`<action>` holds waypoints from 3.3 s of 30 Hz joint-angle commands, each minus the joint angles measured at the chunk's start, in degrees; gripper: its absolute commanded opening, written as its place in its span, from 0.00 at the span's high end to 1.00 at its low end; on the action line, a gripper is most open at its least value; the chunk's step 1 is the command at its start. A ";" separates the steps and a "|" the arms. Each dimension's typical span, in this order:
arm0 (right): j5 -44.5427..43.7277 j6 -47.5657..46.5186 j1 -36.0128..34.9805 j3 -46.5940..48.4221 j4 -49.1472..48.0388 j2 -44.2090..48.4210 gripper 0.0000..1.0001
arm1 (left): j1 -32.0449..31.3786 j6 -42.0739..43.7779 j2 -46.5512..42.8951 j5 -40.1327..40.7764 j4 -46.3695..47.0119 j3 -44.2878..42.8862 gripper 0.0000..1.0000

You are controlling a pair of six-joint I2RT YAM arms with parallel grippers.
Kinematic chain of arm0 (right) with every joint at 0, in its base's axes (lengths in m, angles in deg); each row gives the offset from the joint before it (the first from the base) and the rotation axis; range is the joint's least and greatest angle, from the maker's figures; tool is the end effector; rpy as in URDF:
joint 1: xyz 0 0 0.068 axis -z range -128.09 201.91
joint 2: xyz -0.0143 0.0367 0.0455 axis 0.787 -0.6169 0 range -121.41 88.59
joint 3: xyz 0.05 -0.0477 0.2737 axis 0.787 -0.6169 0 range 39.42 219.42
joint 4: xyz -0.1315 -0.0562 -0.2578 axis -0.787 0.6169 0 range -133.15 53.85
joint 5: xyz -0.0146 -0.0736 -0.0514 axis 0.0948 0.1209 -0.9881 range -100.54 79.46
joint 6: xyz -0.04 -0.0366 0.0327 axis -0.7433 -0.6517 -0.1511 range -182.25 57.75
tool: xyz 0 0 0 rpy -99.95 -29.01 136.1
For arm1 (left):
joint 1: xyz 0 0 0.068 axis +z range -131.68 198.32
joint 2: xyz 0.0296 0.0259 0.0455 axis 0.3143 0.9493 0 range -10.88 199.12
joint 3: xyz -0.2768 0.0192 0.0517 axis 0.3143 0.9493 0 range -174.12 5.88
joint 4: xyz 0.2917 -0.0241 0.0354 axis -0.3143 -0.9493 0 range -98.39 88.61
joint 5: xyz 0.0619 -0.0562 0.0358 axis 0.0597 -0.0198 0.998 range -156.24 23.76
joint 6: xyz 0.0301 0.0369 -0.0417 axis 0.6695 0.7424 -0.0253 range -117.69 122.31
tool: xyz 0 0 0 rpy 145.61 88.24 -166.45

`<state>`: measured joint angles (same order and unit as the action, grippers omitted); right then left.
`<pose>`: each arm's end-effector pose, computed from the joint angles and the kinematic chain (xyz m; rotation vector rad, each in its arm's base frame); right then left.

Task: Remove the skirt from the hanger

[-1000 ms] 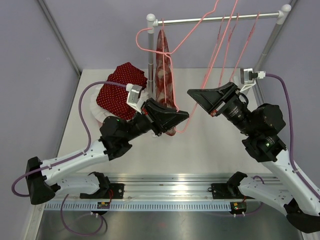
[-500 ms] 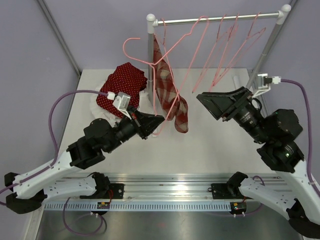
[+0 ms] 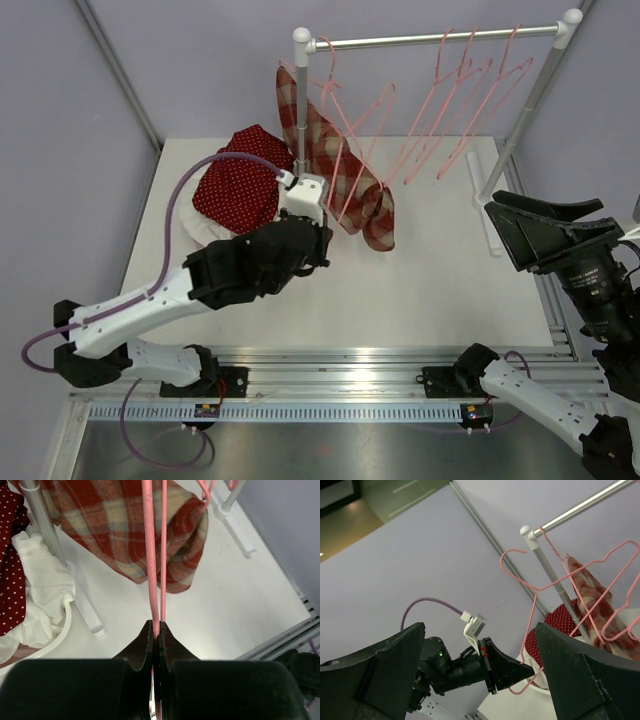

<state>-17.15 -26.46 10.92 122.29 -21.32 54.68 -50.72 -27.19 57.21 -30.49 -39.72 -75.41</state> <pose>0.0343 0.0224 0.5729 0.0571 1.1698 1.1319 0.1266 -0.2511 0.4418 0.2790 1.9380 -0.5202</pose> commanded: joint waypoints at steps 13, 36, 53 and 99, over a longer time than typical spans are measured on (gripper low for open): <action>-3.06 -1.69 -0.23 -2.19 5.24 2.71 0.01 | 2.66 6.91 30.77 4.08 -16.68 -48.32 1.00; -3.67 -1.69 -0.23 -5.09 5.77 4.12 0.01 | 12.88 1.37 41.51 -23.62 -5.54 -51.81 1.00; -3.58 -1.60 -0.23 -6.05 5.60 4.73 0.01 | 6.90 -0.83 28.42 -20.37 -1.40 -39.47 0.01; 4.33 -8.28 -0.23 26.91 -8.20 -66.73 1.00 | 6.63 -0.05 -26.87 -1.02 11.16 24.43 0.01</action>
<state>-14.51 -35.62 11.03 148.15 -25.54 -13.32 -44.23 -27.52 31.22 -30.40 -33.73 -52.31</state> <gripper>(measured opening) 0.040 0.987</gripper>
